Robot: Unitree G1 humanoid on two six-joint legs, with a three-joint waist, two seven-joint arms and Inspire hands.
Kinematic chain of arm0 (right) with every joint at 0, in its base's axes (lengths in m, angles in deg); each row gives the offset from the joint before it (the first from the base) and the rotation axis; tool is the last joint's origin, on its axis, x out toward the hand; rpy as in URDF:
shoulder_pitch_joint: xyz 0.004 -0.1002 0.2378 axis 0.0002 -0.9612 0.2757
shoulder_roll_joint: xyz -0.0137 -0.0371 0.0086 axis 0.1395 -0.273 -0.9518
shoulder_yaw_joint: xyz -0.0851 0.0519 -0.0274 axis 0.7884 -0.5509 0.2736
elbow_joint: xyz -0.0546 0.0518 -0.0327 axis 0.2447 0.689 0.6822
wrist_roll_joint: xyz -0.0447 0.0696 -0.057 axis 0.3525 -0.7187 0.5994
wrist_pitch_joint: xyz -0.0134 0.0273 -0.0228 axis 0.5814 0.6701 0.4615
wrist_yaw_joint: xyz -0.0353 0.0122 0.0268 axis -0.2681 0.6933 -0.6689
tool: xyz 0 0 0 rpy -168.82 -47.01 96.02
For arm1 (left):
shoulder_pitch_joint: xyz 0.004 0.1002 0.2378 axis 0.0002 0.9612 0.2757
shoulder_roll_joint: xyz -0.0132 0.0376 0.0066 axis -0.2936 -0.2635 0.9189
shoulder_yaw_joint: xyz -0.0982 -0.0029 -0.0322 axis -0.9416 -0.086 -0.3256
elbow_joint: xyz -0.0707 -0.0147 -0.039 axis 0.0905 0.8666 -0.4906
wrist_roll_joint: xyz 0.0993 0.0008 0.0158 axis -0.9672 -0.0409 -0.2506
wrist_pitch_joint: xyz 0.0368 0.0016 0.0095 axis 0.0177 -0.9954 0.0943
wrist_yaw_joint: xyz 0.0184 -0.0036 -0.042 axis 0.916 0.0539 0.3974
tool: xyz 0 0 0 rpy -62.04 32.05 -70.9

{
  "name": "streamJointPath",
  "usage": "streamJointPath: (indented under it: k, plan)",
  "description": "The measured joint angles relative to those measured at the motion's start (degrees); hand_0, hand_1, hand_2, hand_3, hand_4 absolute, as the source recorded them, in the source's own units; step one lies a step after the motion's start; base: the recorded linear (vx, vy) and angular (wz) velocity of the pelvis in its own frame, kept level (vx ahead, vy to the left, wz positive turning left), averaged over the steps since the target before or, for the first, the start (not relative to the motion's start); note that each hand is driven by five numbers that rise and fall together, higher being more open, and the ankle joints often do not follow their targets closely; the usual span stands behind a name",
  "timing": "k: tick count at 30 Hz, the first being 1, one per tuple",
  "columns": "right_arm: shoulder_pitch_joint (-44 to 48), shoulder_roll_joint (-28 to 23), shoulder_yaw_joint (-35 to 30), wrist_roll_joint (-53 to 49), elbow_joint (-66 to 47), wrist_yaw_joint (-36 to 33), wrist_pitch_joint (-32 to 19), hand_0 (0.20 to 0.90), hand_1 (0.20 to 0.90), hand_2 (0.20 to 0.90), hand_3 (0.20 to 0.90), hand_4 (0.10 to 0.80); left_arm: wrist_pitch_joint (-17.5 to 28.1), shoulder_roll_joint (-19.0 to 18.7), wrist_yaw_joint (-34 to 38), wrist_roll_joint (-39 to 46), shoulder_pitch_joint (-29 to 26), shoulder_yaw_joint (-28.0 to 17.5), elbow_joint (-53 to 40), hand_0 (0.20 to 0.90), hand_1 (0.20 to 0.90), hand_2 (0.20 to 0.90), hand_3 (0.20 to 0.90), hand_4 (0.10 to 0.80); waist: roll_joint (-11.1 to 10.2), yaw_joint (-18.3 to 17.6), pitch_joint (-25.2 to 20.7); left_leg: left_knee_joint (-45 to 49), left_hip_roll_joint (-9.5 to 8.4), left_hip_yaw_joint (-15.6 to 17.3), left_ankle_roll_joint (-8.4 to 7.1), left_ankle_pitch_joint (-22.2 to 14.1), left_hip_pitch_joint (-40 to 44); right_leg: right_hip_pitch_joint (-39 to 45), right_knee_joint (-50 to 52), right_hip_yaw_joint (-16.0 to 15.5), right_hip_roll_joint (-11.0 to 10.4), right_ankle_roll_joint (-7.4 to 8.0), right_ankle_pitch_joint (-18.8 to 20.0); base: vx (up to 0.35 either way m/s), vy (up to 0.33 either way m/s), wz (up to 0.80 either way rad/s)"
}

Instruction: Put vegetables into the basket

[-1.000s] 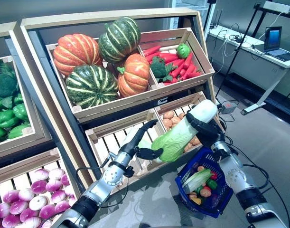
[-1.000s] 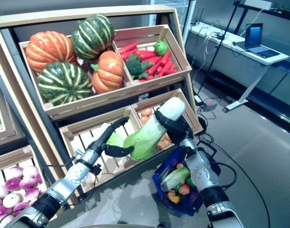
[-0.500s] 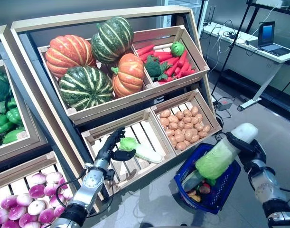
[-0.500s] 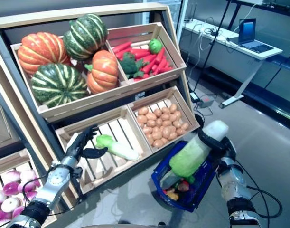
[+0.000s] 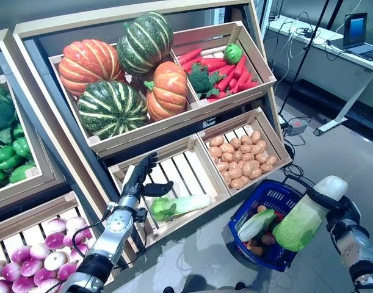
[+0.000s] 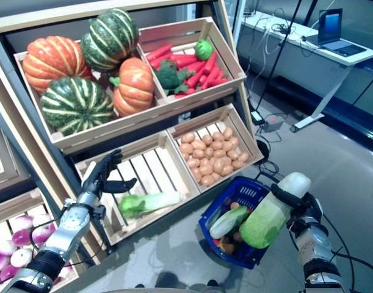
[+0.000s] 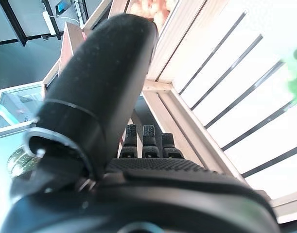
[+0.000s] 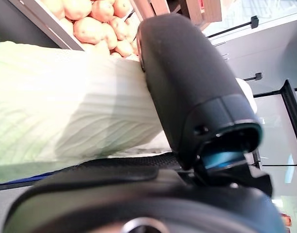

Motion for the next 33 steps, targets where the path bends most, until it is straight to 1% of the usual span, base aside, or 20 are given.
streamJointPath:
  k: [2,5,7,8,9,10,11,12,13,14,15,16,17,19,21,24,26,27,29,33]
  plan:
    - [0.34,0.53,0.00,0.00,-0.05,-0.41,0.00,0.300,0.300,0.300,0.300,0.400,-0.18,0.56,0.13,1.25,0.06,-0.01,-0.13,0.900,0.900,0.900,0.900,0.800,-0.43,-0.01,0.35,2.08,0.02,0.24,-0.28,-0.09,-0.89,0.01,0.21,0.62,0.05,-0.21,-0.19,-0.015,-0.118,0.04]
    - [0.92,4.76,-0.01,-0.01,-1.24,-2.67,-0.88,0.300,0.300,0.300,0.300,0.400,-0.12,0.28,1.22,1.33,0.11,-0.63,-3.19,0.900,0.900,0.900,0.900,0.800,-4.63,1.17,4.74,16.51,-0.71,-3.38,-0.74,-0.34,-8.49,-0.94,1.13,3.98,-0.60,-2.03,-0.81,0.027,0.017,0.00]
    - [1.23,5.99,0.10,-0.01,-1.83,-3.17,-1.55,0.300,0.300,0.300,0.300,0.400,-0.07,0.94,1.11,1.08,0.44,-0.09,-3.14,0.900,0.900,0.900,0.900,0.800,-4.32,2.20,6.63,19.92,-0.79,-6.13,-1.39,-2.78,-11.60,-0.32,0.44,4.64,-0.23,-2.89,-0.02,0.041,0.116,-0.12]
    - [1.81,6.05,0.41,-0.02,-1.83,-3.79,-1.76,0.300,0.300,0.300,0.300,0.400,-0.02,1.17,1.05,0.66,0.43,0.65,-3.15,0.900,0.900,0.900,0.900,0.800,-4.05,2.98,7.57,15.51,-1.66,-6.82,-1.48,-2.79,-12.44,-0.98,0.13,5.29,-0.07,-3.01,0.19,-0.013,0.102,-0.31]
    - [3.77,5.97,0.53,-0.01,-1.46,-4.99,-1.83,0.300,0.300,0.300,0.300,0.400,0.60,0.83,1.16,0.59,-0.14,1.67,-3.46,0.900,0.900,0.900,0.900,0.800,-2.62,3.53,8.20,8.62,-2.87,-8.01,-1.42,-2.42,-12.49,-2.48,0.09,5.84,-0.36,-2.92,0.12,-0.032,0.041,-0.41]
    - [5.10,5.82,0.53,-0.01,-1.41,-5.28,-1.85,0.300,0.300,0.300,0.300,0.400,0.81,0.73,1.16,0.55,-0.39,1.76,-3.87,0.900,0.900,0.900,0.900,0.800,-1.79,3.97,8.87,6.87,-3.17,-7.68,-1.43,-2.42,-12.73,-3.17,0.02,6.10,-0.20,-3.03,0.19,-0.025,0.016,-0.70]
    - [7.93,5.72,0.56,-0.01,-1.19,-5.65,-1.86,0.300,0.300,0.300,0.300,0.400,1.11,0.76,1.31,0.54,-0.77,1.88,-3.90,0.900,0.900,0.900,0.900,0.800,0.18,4.58,9.93,6.26,-3.91,-8.63,-0.83,-3.00,-12.87,-4.13,-0.02,6.48,-0.13,-3.14,0.40,0.004,0.013,-0.68]
    - [8.62,5.81,0.62,-0.01,-1.21,-5.65,-1.91,0.300,0.300,0.300,0.300,0.400,1.10,0.71,1.30,0.54,-1.04,1.92,-3.78,0.900,0.900,0.900,0.900,0.800,0.50,4.88,10.28,6.25,-4.33,-9.21,0.43,-1.68,-12.70,-4.25,-0.03,6.47,-0.34,-2.95,0.46,0.045,0.022,-0.89]
    - [8.84,5.94,1.16,0.01,-1.23,-5.64,-1.91,0.300,0.300,0.300,0.300,0.400,1.09,0.68,1.44,0.55,-2.08,1.93,-3.50,0.900,0.900,0.900,0.900,0.800,0.16,6.27,10.60,6.46,-4.31,-6.53,1.57,-0.62,-12.17,-4.45,0.05,4.46,-1.77,-2.93,0.37,0.060,0.014,-0.68]
    - [8.95,6.09,1.27,0.01,-0.62,-5.55,-2.00,0.300,0.300,0.300,0.300,0.400,1.12,0.32,1.82,0.54,-3.13,2.02,-3.57,0.900,0.900,0.900,0.900,0.800,1.18,6.96,10.83,6.03,-1.76,-2.45,3.50,3.94,-11.60,-3.86,2.31,-1.17,-2.37,-3.90,0.08,0.078,0.013,-0.70]
    - [9.34,6.97,1.59,0.01,0.69,-5.50,-2.15,0.300,0.300,0.300,0.300,0.400,1.12,-0.92,2.43,0.63,-4.31,2.08,-3.32,0.900,0.900,0.900,0.900,0.800,0.05,8.14,10.82,5.30,-1.74,-0.28,3.45,3.82,-10.54,-3.79,5.07,-4.79,-4.64,-3.86,-0.22,0.062,0.001,-0.51]
    - [9.49,7.48,1.91,0.01,1.03,-5.43,-2.16,0.300,0.300,0.300,0.300,0.400,1.13,-2.45,3.12,0.68,-4.96,2.04,-3.36,0.900,0.900,0.900,0.900,0.800,-1.00,9.03,10.80,4.81,-2.39,0.58,3.38,3.77,-9.79,-3.25,5.36,-4.74,-6.05,-4.13,-0.14,0.044,-0.007,-0.39]
    - [9.82,7.75,2.02,0.01,1.18,-5.41,-2.16,0.300,0.300,0.300,0.300,0.400,1.13,-3.40,3.52,0.73,-5.22,1.88,-3.36,0.900,0.900,0.900,0.900,0.800,-1.56,9.12,10.85,4.76,-2.76,0.85,3.29,3.61,-9.62,-2.56,4.35,-4.45,-6.61,-3.41,-0.02,0.035,-0.027,-0.22]
    - [11.29,7.87,2.41,0.01,2.07,-5.39,-2.16,0.300,0.300,0.300,0.300,0.400,1.14,-4.92,5.09,0.88,-5.91,1.19,-3.36,0.900,0.900,0.900,0.900,0.800,-1.54,9.04,10.81,4.76,-2.47,0.91,2.64,3.91,-9.63,-0.99,1.36,-4.54,-6.14,-0.67,1.43,0.015,-0.050,-0.12]
    - [12.48,7.87,3.00,0.04,2.32,-5.39,-2.16,0.300,0.300,0.300,0.300,0.400,1.15,-4.80,6.04,1.25,-6.20,0.62,-3.50,0.900,0.900,0.900,0.900,0.800,-1.40,9.39,10.84,5.06,-1.93,0.21,1.79,3.58,-9.69,-0.68,0.25,-4.67,-5.28,0.51,1.94,-0.022,-0.060,-0.16]
    - [13.83,7.63,3.21,0.04,2.41,-5.43,-2.16,0.300,0.300,0.300,0.300,0.400,1.15,-4.30,6.01,1.44,-6.99,0.95,-3.55,0.900,0.900,0.900,0.900,0.800,-1.41,9.13,10.86,6.93,-0.29,-0.27,0.66,2.81,-10.95,-1.05,0.25,-4.89,-3.80,0.53,1.89,-0.122,-0.063,-0.03]
    - [15.15,7.02,3.22,0.09,3.81,-5.45,-2.17,0.300,0.300,0.300,0.300,0.400,1.18,-4.28,6.01,1.60,-8.21,1.81,-3.57,0.900,0.900,0.900,0.900,0.800,-1.42,9.02,10.87,8.21,0.01,-1.50,0.24,2.50,-12.57,-1.65,0.25,-5.03,-3.49,1.05,1.30,-0.153,-0.034,0.11]
    - [17.00,6.41,3.22,0.10,5.77,-5.54,-2.17,0.300,0.300,0.300,0.300,0.400,1.69,-4.26,6.07,1.84,-9.06,2.16,-3.62,0.900,0.900,0.900,0.900,0.800,-1.08,9.06,11.06,9.55,0.39,-2.01,0.08,2.37,-14.27,-2.51,0.26,-5.07,-3.40,1.43,1.17,-0.174,-0.022,0.10]
    - [19.43,5.48,3.26,0.08,8.10,-5.57,-2.19,0.300,0.300,0.300,0.300,0.400,3.07,-4.26,6.63,1.81,-9.95,2.41,-3.78,0.900,0.900,0.900,0.900,0.800,0.14,9.02,11.80,11.78,1.09,-3.04,-0.23,2.08,-16.96,-4.31,1.28,-5.24,-2.73,1.04,1.05,-0.191,-0.016,0.08]
    - [23.45,3.12,3.46,0.07,11.41,-5.57,-2.20,0.300,0.300,0.300,0.300,0.400,4.48,-4.33,8.03,1.81,-12.23,2.93,-3.80,0.900,0.900,0.900,0.900,0.800,2.60,9.04,14.03,17.11,1.71,-3.81,0.17,0.38,-21.75,-8.96,6.59,-5.04,-3.10,0.86,-0.16,-0.134,0.008,0.00]
